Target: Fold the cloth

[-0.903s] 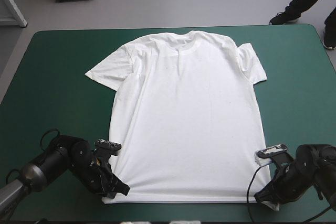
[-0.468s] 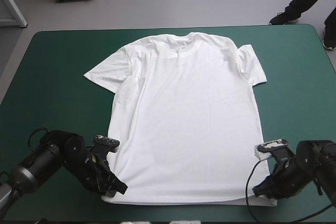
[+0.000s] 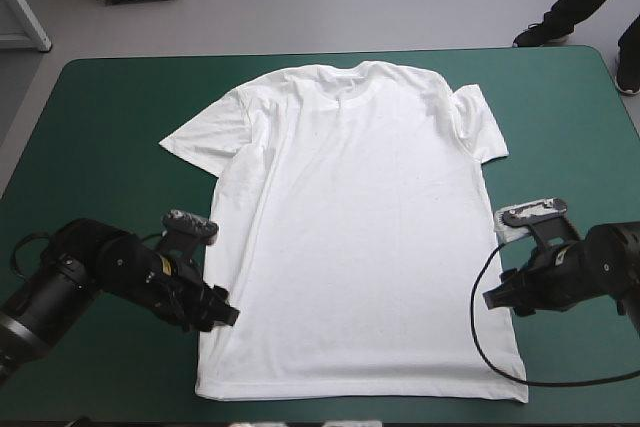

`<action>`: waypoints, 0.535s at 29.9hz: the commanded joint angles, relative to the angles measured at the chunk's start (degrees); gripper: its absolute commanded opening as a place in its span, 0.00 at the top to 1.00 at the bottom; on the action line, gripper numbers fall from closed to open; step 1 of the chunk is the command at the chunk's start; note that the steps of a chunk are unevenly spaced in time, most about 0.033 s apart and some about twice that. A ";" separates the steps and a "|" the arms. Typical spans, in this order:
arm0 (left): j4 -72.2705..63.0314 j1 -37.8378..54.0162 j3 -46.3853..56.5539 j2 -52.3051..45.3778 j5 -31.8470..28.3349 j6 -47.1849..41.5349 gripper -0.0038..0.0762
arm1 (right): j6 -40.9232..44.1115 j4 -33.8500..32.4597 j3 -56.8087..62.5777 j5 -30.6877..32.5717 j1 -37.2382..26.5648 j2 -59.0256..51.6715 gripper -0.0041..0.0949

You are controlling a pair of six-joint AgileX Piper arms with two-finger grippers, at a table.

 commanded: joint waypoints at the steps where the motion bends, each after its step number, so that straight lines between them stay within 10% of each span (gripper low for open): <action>1: 9.77 -0.10 -8.11 0.45 -5.58 -3.03 0.37 | 0.31 -3.57 -5.34 -3.89 -0.07 2.12 0.40; 16: 10.35 13.90 -20.44 18.45 -15.28 2.95 0.37 | 2.00 -5.02 -22.24 -7.46 -0.07 17.64 0.40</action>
